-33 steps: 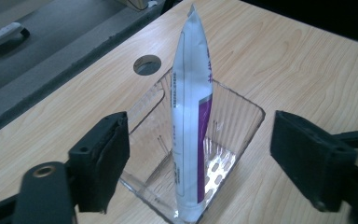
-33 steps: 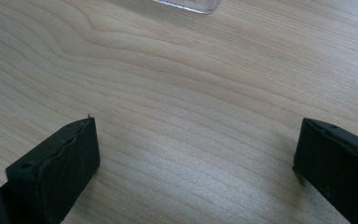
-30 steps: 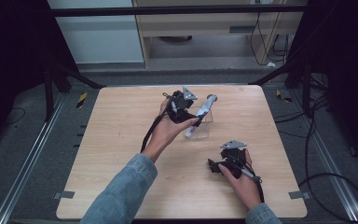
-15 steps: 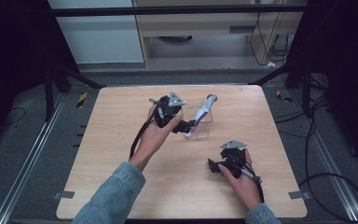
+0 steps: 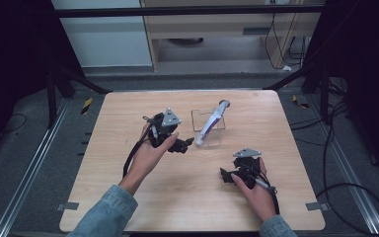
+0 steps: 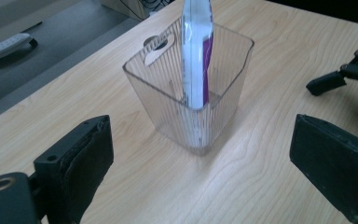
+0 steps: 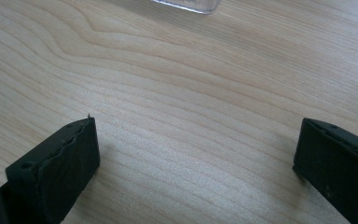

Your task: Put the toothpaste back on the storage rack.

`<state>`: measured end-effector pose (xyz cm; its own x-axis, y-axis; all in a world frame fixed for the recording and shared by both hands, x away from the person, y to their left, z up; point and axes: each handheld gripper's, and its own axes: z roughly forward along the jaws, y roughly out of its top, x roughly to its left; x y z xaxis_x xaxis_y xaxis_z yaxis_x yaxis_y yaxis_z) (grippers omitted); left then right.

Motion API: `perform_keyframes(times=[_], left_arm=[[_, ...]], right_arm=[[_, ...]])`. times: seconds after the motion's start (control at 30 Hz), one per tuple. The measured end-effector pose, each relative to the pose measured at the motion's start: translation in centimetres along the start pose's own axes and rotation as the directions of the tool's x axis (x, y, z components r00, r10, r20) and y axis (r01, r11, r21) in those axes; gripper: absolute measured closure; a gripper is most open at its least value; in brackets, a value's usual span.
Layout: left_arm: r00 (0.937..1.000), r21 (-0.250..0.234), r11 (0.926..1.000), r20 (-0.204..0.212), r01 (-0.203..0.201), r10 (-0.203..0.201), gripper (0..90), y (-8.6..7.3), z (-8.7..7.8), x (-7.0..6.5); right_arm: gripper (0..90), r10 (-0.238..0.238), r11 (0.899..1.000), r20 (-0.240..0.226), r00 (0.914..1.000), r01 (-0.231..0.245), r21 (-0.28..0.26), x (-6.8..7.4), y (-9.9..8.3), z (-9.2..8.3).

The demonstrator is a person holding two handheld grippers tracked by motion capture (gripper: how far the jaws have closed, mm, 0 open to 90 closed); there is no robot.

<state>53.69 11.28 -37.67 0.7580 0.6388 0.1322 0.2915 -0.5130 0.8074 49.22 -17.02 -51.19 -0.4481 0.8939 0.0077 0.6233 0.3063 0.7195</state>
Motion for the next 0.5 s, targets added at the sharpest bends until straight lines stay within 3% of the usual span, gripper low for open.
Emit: perform_keyframes(times=[0.13, 0.5], left_arm=[[0.9995, 0.038, 0.9992, -0.026, -0.014, 0.015, 5.5, -1.4, -0.1, 0.6], [0.9981, 0.084, 0.9957, -0.052, 0.038, -0.033, 5.5, -4.8, -0.3, 2.4]], right_arm=[[0.5, -0.010, 1.000, 0.008, 0.9999, 0.010, -0.005, 0.0, 0.0, 0.1], [0.5, -0.010, 1.000, 0.008, 0.9999, 0.010, -0.005, 0.0, 0.0, 0.1]])
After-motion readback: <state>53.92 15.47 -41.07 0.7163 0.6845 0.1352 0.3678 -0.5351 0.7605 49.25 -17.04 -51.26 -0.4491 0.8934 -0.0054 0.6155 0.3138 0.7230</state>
